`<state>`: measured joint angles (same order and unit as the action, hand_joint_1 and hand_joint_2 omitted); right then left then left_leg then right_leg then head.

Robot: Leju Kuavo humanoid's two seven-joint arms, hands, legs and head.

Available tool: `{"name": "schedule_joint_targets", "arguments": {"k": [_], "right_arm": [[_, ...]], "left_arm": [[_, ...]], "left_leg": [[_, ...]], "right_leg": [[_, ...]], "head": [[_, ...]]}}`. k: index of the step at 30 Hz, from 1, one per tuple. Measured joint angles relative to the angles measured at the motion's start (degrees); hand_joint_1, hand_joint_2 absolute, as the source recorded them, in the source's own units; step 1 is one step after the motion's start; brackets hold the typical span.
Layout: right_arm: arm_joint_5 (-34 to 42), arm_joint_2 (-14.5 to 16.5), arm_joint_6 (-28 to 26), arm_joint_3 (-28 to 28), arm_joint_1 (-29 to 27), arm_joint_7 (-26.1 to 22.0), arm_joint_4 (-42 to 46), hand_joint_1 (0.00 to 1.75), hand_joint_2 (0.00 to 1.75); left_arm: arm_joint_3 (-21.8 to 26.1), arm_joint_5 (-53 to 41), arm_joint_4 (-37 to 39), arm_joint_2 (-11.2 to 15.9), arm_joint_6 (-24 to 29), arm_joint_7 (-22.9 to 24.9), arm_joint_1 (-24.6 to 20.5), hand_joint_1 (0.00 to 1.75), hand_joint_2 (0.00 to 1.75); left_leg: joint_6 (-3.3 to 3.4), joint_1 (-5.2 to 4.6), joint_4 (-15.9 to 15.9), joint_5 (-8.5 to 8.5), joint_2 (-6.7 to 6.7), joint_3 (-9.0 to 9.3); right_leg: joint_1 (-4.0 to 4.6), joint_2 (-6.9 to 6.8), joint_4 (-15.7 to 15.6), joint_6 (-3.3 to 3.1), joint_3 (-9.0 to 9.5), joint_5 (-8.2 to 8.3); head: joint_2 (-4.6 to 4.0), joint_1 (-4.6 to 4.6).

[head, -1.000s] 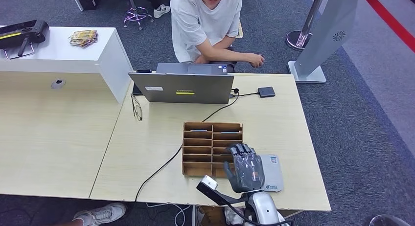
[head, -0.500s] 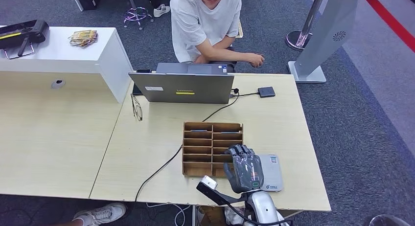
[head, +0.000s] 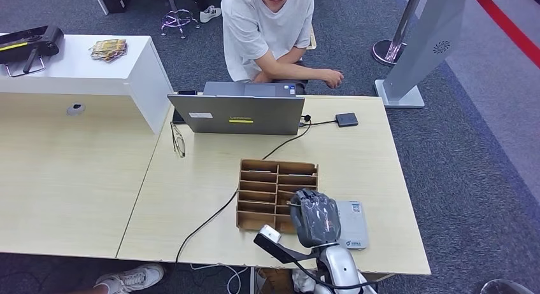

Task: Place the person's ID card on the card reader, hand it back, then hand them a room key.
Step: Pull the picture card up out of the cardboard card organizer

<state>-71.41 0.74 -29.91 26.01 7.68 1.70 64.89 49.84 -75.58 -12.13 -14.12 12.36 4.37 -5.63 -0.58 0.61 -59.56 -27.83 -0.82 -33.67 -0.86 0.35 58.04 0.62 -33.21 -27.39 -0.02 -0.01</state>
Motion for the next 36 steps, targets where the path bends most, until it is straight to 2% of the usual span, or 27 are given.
{"name": "schedule_joint_targets", "arguments": {"k": [2,11,25,36], "right_arm": [[0.09,0.19,-0.96,0.0,0.06,-0.45,-0.07,1.74,1.75],[0.05,1.13,-5.24,0.0,0.04,-2.25,0.13,1.75,1.75],[0.94,1.14,-6.33,0.0,-1.09,-4.1,5.18,1.75,1.75],[7.22,1.12,-6.27,0.17,-3.6,-7.43,13.5,1.75,1.75]], "left_arm": [[-0.01,0.01,0.0,-0.03,-0.01,0.34,-0.06,0.0,0.0],[-0.05,0.24,0.0,-0.04,-0.01,0.35,-0.23,0.0,0.0],[-0.08,1.09,0.0,-0.02,0.13,-0.31,-0.2,0.0,0.0],[-0.05,2.31,0.0,0.0,0.95,-1.58,-0.14,0.0,0.0]], "left_leg": [[0.0,0.0,0.0,0.0,0.0,0.0],[0.0,0.0,0.0,0.0,0.0,0.0],[0.0,0.0,0.0,0.0,0.0,0.0],[0.0,0.0,0.0,0.0,0.0,-0.01]], "right_leg": [[0.0,0.0,0.0,0.0,0.0,0.0],[0.0,0.0,0.0,0.0,0.0,0.0],[0.0,0.0,0.0,0.0,-0.01,0.0],[0.0,0.0,0.0,0.0,0.0,0.0]], "head": [[0.0,-0.01],[0.0,0.0],[0.0,0.0],[0.0,0.01]]}}
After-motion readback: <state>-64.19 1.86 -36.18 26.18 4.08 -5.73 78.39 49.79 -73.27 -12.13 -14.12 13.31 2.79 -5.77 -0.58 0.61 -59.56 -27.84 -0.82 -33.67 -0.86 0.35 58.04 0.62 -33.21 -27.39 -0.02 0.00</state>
